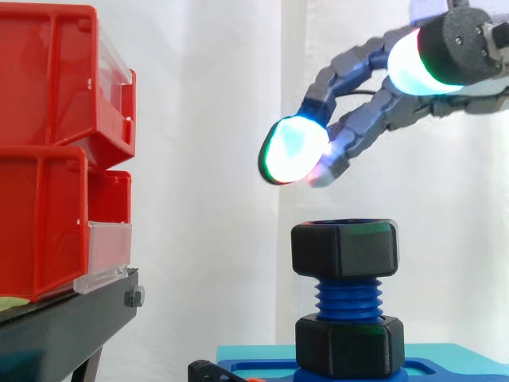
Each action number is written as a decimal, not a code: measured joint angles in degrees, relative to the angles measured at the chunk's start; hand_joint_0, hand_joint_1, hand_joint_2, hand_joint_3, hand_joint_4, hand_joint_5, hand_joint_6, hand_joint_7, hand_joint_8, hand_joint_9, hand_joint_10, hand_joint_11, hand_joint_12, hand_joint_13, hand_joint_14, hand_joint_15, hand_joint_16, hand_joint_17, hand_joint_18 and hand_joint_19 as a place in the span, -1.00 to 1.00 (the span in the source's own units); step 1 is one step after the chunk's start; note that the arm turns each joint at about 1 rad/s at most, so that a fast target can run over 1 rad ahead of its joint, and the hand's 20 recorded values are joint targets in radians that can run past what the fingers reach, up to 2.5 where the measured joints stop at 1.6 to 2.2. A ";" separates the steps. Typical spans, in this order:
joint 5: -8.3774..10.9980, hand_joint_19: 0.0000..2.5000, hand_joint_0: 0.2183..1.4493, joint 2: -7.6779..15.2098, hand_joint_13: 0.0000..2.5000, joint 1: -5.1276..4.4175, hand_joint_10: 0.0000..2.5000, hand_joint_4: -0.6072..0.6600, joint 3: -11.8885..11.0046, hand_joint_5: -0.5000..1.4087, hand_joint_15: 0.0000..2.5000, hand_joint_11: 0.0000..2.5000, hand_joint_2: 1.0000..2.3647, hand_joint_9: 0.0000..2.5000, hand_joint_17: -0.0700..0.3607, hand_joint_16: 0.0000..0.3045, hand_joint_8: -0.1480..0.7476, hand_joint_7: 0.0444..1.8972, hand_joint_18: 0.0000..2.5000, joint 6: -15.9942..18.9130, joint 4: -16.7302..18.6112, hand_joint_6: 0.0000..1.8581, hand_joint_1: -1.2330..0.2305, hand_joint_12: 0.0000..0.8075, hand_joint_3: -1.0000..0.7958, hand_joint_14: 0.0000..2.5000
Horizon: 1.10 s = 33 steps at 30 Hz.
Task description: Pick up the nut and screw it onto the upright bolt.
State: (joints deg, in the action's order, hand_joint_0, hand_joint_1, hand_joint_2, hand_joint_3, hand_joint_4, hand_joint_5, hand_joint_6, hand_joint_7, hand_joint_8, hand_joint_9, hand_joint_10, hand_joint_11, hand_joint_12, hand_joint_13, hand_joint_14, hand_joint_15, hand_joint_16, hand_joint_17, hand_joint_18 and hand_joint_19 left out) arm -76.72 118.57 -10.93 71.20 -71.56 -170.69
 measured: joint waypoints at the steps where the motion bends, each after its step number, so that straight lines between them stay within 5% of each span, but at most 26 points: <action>1: -0.13 -1.00 -0.71 0.16 -0.89 -0.01 -1.00 0.21 0.00 -0.67 -1.00 -1.00 -1.00 -0.58 -0.08 -0.63 -0.10 -0.41 -1.00 0.04 0.23 -0.46 0.33 -0.03 -0.44 -1.00; 15: -0.75 -1.00 -0.69 0.50 -0.98 -0.07 -1.00 0.22 2.64 -0.64 -1.00 -1.00 -1.00 -0.67 -0.08 -0.63 -0.13 -0.40 -1.00 0.25 0.89 -0.46 0.50 -0.05 -0.44 -1.00; 33: -1.71 -1.00 -0.67 0.58 -0.95 -0.10 -1.00 0.24 3.16 -0.64 -1.00 -1.00 -1.00 -0.67 -0.07 -0.62 -0.09 -0.37 -1.00 0.26 4.95 -0.46 0.42 -0.02 -0.44 -1.00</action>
State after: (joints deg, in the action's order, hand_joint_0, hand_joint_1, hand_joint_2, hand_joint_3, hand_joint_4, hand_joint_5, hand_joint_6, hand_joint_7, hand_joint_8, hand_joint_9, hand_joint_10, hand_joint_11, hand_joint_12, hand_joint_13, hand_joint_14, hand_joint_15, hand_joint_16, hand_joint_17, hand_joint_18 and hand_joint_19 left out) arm -78.42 119.15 -11.03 74.36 -71.31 -165.74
